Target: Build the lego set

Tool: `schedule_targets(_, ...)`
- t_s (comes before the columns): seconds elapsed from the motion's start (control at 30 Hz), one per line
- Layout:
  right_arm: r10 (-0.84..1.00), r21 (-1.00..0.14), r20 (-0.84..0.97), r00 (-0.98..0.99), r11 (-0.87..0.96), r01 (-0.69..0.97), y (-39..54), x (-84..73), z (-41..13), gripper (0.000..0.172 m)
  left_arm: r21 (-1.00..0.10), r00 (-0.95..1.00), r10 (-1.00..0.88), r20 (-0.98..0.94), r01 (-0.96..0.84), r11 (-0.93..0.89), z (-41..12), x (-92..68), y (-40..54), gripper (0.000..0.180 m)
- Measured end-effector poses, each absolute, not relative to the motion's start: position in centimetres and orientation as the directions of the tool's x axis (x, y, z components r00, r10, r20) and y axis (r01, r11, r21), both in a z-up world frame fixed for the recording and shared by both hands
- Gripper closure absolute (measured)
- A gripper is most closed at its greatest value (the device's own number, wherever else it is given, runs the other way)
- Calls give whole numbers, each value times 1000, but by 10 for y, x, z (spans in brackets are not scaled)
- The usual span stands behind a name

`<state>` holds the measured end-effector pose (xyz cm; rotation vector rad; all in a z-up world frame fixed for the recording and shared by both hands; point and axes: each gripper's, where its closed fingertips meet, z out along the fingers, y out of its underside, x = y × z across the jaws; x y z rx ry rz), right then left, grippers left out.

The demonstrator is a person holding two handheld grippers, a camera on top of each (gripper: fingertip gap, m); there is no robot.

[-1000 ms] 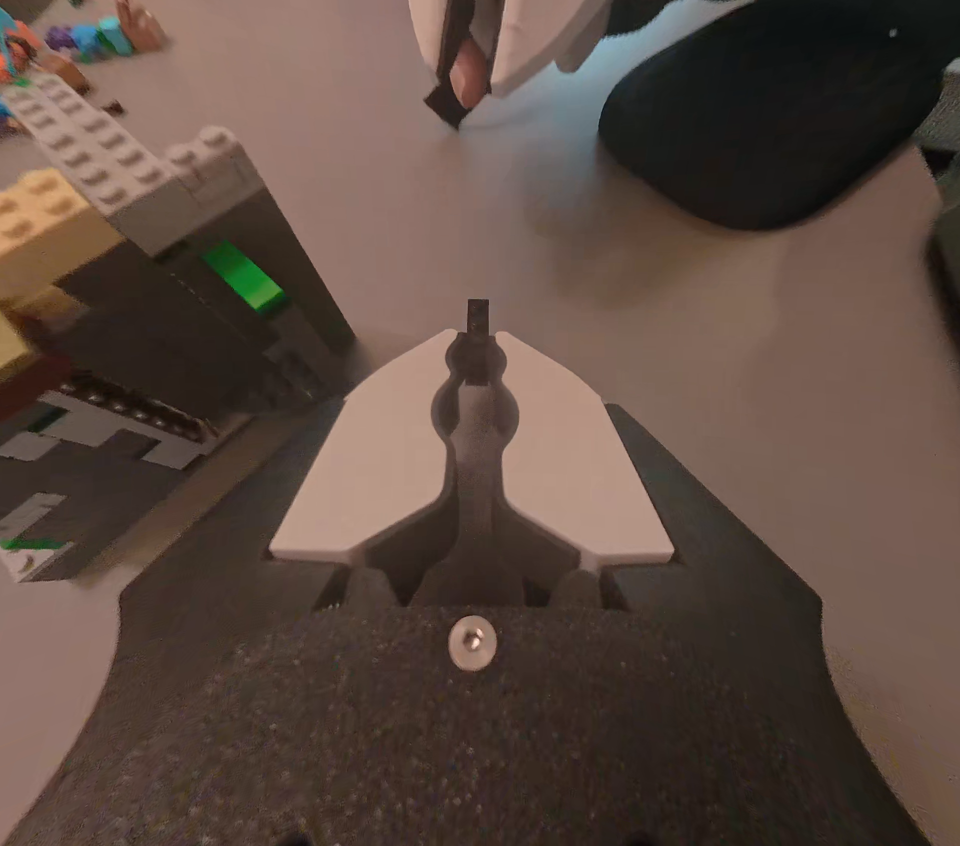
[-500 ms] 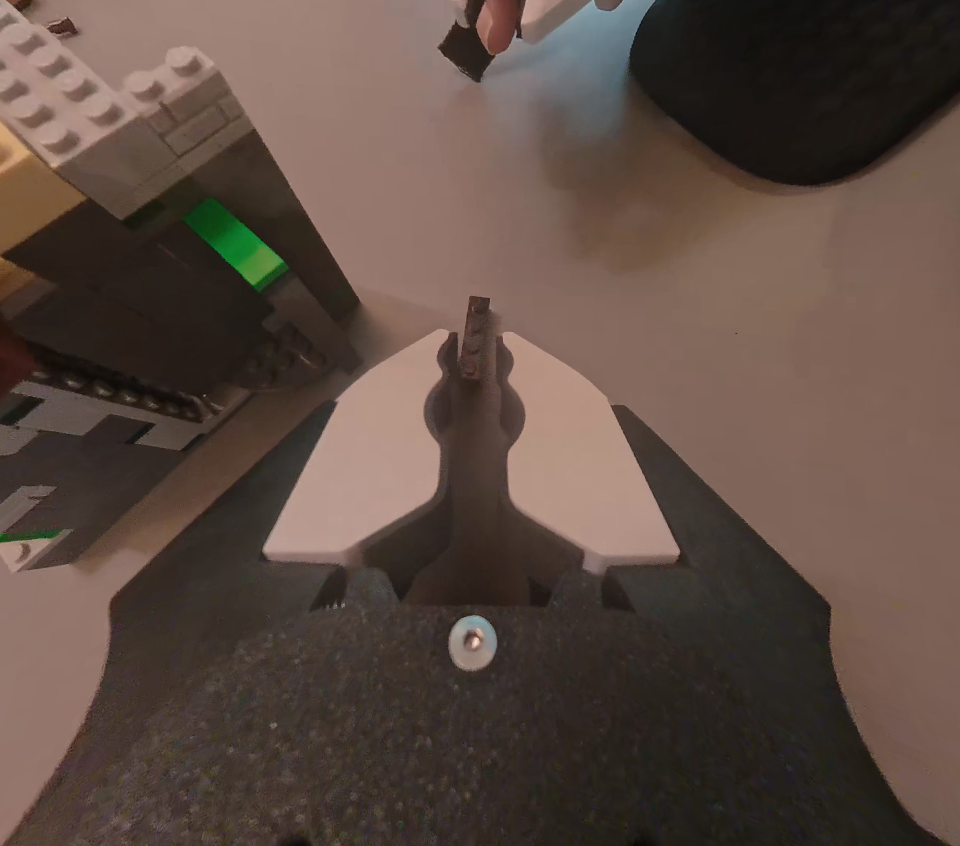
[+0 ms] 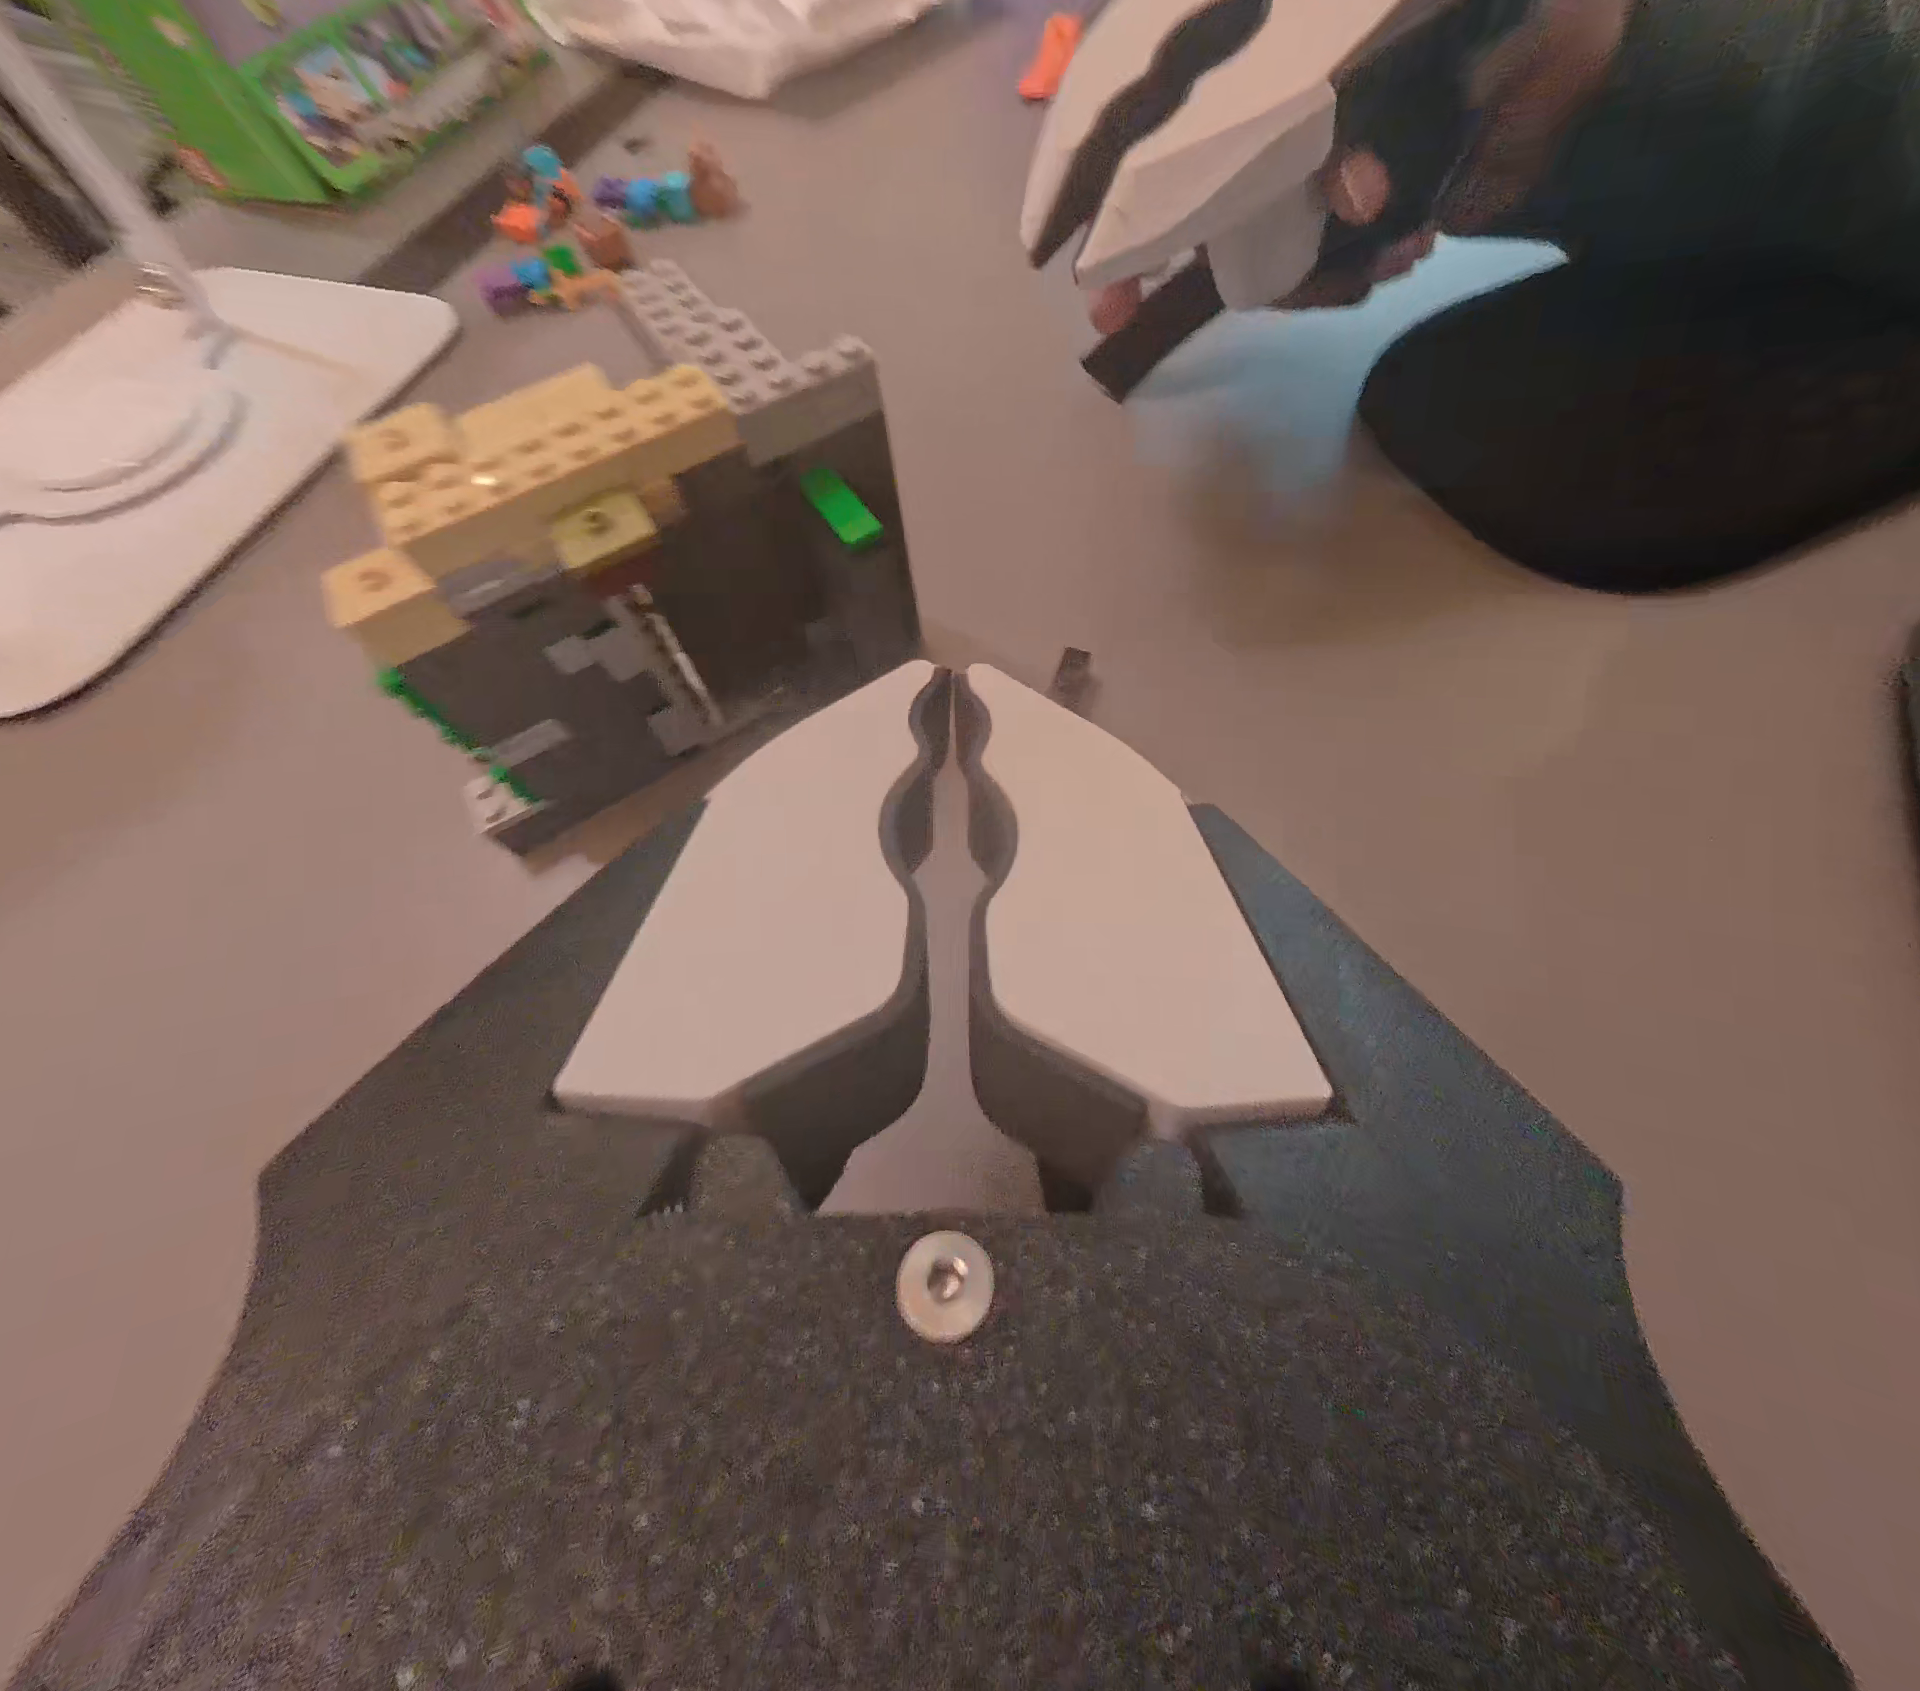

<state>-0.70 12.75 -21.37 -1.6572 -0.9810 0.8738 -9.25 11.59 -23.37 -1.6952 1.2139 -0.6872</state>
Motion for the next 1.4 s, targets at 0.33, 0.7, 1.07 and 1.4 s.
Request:
schedule_targets(0.33, 824, -964, -135, 550, -238, 120, 145, -2, -213, 165, -953, 725, -668, -171, -294, -75, -150, -206, 135, 180)
schedule_targets(0.7, 840, -963, -146, 522, -242, 121, 141, -6, -218, 168, -822, 951, -219, -217, -299, -485, -126, -478, 180, 173)
schedule_targets(1.07, 839, -962, -147, 524, -244, 120, 140, -5, -219, 169, -463, 969, -197, -148, -244, -852, -249, -572, 222, 161)
schedule_targets(1.4, 835, -958, -165, 525, -262, 116, 142, -4, -223, 169, -318, 978, -158, -135, -194, -928, -299, -589, 234, 160)
